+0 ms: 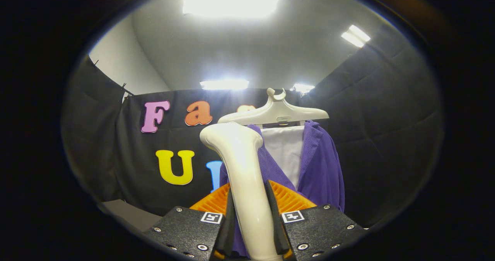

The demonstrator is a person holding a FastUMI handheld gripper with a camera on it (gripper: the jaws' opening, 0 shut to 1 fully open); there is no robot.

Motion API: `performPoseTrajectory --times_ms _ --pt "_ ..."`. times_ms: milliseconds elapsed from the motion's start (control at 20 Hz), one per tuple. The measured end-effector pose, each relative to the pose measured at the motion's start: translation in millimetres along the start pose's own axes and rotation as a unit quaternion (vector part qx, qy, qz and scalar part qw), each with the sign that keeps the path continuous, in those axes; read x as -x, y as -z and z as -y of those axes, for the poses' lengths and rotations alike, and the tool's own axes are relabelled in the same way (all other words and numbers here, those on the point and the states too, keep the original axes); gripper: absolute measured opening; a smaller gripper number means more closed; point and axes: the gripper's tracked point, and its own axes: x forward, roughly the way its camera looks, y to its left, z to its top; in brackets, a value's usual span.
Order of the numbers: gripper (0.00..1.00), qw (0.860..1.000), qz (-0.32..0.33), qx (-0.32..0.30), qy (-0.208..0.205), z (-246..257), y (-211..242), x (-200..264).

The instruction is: Iron the clothes twice with a garment steamer, once on the left side and once on the right side.

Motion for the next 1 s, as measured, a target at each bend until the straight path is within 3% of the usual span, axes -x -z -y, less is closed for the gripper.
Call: performPoseTrajectory --times_ms 250,500,700,1000 --pt "0.41 0.999 0.017 0.022 0.024 11 9 -27" --pt "0.41 0.998 -0.006 0.041 0.052 21 43 -41" --pt "0.41 0.997 -0.024 0.037 0.066 29 76 -37" --pt "0.42 0.988 -0.082 0.087 0.095 44 145 -14"
